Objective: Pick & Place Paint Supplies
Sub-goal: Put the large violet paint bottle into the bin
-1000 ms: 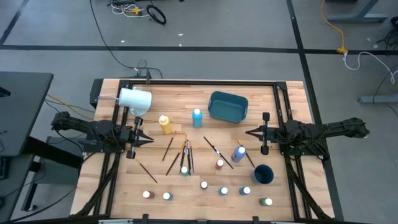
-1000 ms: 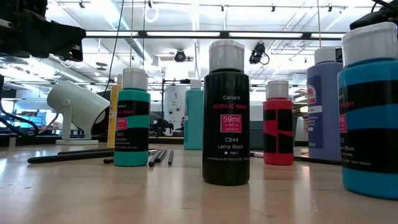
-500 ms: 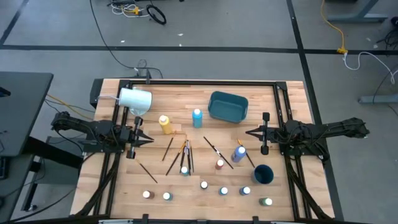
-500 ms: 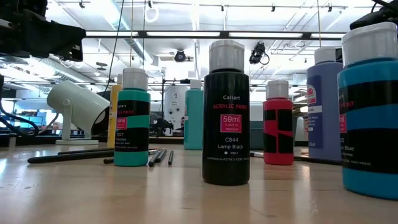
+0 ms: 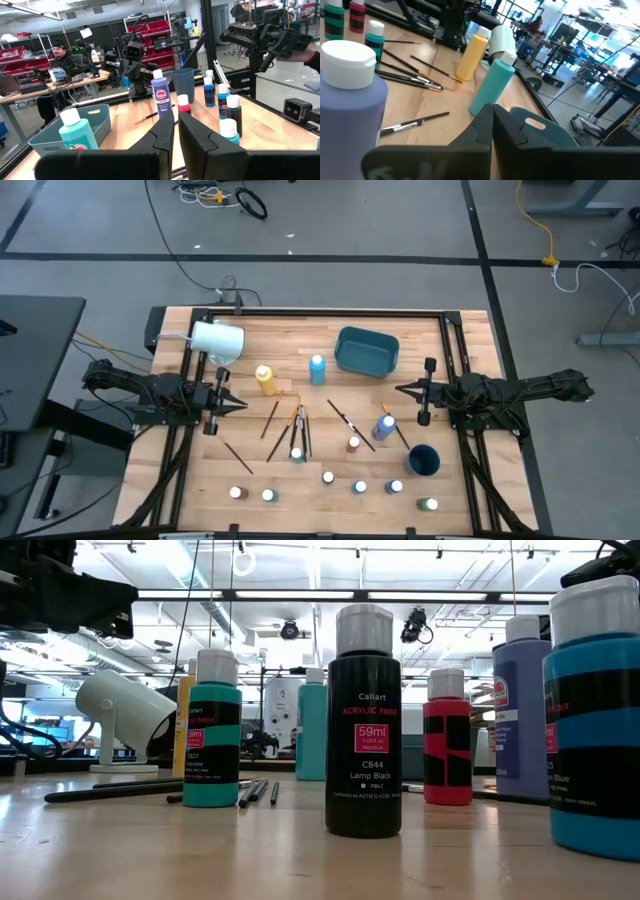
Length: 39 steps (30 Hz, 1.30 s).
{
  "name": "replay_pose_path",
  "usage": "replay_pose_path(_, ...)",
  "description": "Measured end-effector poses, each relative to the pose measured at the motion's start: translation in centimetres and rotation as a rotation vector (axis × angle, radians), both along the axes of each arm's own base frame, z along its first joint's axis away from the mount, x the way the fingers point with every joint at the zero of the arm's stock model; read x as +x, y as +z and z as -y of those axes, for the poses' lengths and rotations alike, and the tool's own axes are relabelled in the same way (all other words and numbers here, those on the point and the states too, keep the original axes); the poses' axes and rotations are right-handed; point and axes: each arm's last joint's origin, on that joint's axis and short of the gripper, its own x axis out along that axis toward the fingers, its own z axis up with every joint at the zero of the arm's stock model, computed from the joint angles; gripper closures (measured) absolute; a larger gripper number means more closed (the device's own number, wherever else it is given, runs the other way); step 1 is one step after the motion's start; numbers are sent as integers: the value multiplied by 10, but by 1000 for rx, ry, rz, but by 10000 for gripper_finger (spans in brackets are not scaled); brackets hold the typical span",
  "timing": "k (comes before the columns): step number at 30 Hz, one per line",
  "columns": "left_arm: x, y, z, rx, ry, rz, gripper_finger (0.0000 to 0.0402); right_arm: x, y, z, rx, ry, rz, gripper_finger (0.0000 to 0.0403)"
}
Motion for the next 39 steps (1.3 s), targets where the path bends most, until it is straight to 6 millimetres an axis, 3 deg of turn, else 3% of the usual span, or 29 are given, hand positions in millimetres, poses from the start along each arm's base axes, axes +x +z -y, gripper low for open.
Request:
replay_pose_path(10,0,0,0,0,0,0,368,0,4,-1,44,16,45,396)
replay_pose_path(19,0,0,0,27,3,7,368,-1,21,-10,405,366,205,396)
replay_pose_path(22,0,1,0,45,4,19,368,-3,27,-13,409,473,244,396)
replay_pose_path(27,0,1,0,5,1,12,368,-4,31,-13,322,496,298,396)
replay_pose_path(31,0,1,0,11,1,13,368,-5,38,-9,171,352,398,396)
replay_pose_path(36,0,5,0,-64,4,44,368,-10,51,1,-1,-32,537,396)
replay_pose_path(39,-1,8,-3,-120,88,72,365,-16,57,8,-15,-272,585,396)
